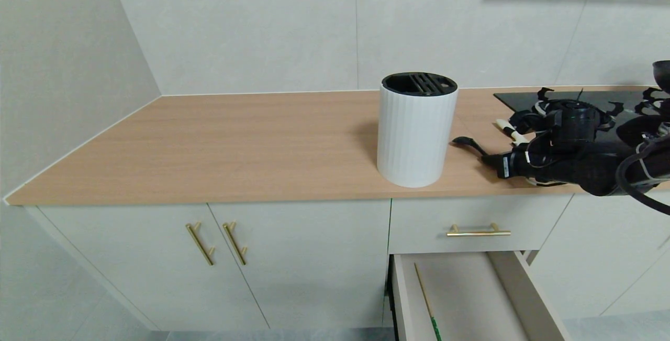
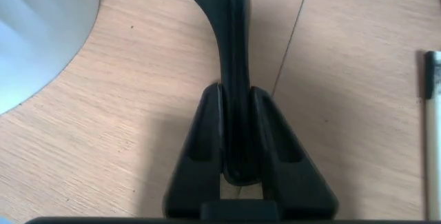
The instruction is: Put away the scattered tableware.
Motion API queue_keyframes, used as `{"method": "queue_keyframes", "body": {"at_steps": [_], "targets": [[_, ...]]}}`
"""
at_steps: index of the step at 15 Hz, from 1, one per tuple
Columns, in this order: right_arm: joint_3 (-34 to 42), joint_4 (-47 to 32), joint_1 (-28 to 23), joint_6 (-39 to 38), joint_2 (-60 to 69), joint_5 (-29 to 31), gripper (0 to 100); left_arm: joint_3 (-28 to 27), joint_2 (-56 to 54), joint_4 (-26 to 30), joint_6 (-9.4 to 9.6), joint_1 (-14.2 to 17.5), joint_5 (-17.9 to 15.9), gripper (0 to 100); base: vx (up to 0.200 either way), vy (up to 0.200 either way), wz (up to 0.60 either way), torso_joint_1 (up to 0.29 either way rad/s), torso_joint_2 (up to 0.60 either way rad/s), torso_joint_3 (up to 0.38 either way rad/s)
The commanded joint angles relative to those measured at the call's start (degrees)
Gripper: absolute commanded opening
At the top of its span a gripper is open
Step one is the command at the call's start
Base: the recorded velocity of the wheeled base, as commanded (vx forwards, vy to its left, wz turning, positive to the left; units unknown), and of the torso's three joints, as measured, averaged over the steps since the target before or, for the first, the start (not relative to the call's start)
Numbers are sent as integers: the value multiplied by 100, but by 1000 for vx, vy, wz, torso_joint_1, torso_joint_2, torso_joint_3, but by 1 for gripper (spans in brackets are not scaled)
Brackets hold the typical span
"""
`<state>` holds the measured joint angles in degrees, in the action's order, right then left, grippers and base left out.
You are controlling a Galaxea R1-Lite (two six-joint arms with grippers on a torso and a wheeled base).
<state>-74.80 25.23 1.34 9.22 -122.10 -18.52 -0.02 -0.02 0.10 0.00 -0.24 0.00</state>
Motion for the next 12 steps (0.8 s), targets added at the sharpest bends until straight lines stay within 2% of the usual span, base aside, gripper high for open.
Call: {"method": "queue_keyframes", "body": {"at_steps": [1, 5, 7, 8, 10, 12], "targets": [[9, -106, 15, 1, 64, -3, 0, 2, 2, -1, 0, -2, 0, 100, 0, 0, 0, 0, 0, 0], [-35, -810, 121, -43, 459, -3, 0, 2, 2, -1, 0, -2, 0, 100, 0, 0, 0, 0, 0, 0], [-237, -1653, 261, -139, 758, 6, 0, 2, 2, -1, 0, -2, 0, 100, 0, 0, 0, 0, 0, 0], [-606, -2523, 402, -570, 951, 15, 0, 2, 2, -1, 0, -2, 0, 100, 0, 0, 0, 0, 0, 0], [-1019, -3350, 455, -957, 1180, 164, 0, 2, 2, -1, 0, -2, 0, 100, 0, 0, 0, 0, 0, 0], [-1063, -3587, 516, -1203, 1514, 446, 0, 2, 2, -1, 0, -2, 0, 100, 0, 0, 0, 0, 0, 0]]}}
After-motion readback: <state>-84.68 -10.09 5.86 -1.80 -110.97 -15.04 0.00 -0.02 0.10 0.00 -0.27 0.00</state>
